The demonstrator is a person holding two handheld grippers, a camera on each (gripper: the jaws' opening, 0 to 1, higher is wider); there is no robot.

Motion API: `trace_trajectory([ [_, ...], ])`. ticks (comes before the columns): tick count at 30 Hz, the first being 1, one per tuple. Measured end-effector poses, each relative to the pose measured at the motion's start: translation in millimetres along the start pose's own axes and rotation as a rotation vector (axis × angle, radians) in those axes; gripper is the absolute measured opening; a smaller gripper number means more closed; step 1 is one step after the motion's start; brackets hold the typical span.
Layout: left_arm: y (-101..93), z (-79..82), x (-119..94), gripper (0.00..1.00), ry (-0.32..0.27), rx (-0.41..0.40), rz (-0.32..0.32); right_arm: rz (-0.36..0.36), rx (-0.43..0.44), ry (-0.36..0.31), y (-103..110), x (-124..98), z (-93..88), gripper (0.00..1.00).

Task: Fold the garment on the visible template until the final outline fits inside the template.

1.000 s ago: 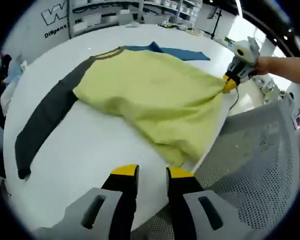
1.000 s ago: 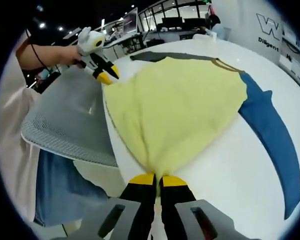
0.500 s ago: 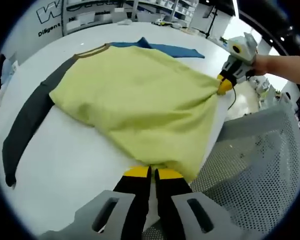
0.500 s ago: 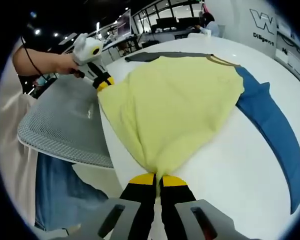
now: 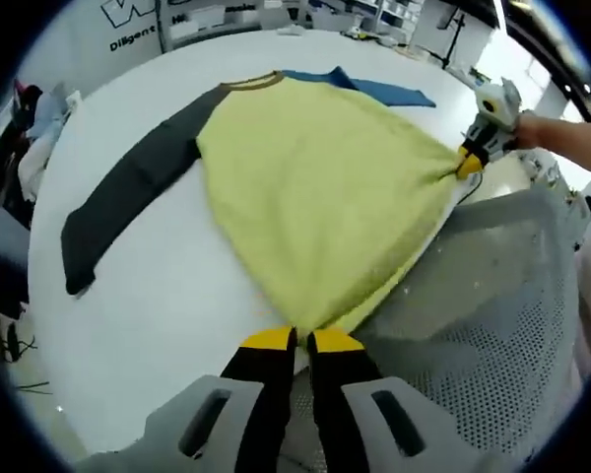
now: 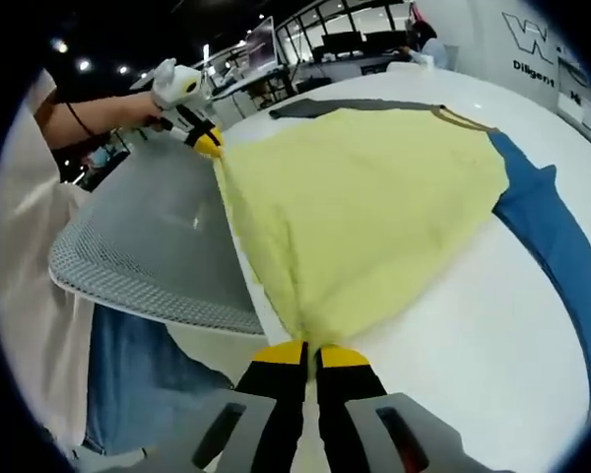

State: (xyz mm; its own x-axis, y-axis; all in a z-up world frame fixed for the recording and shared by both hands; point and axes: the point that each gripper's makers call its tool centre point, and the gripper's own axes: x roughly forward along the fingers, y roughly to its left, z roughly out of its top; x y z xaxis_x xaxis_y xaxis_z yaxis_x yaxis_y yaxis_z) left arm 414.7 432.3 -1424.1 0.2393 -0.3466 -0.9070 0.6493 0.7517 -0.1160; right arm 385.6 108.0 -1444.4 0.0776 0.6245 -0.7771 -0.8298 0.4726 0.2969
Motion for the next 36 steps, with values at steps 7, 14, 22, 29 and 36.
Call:
trace_trajectory([
  [7, 46.6, 8.6, -5.0, 0.24, -0.035, -0.051, 0.118, -0.007, 0.024, 0.03, -5.4, -25.2, -5.3, 0.0],
  [14, 107.1, 55.2, -10.7, 0.28, -0.094, -0.024, 0.207, -0.193, 0.116, -0.082, -73.9, -52.2, 17.1, 0.1],
  [22, 168.7, 137.4, 9.4, 0.33, -0.16, 0.066, 0.229, -0.456, 0.175, -0.165, -195.0, -74.9, 52.6, 0.23],
  [29, 204.0, 200.1, 33.4, 0.37, -0.168, 0.111, 0.208, -0.523, 0.13, -0.132, -266.9, -71.2, 80.4, 0.3],
  [36, 202.4, 232.7, 59.1, 0.41, -0.158, 0.151, 0.139, -0.503, 0.122, -0.102, -304.4, -59.7, 96.3, 0.34],
])
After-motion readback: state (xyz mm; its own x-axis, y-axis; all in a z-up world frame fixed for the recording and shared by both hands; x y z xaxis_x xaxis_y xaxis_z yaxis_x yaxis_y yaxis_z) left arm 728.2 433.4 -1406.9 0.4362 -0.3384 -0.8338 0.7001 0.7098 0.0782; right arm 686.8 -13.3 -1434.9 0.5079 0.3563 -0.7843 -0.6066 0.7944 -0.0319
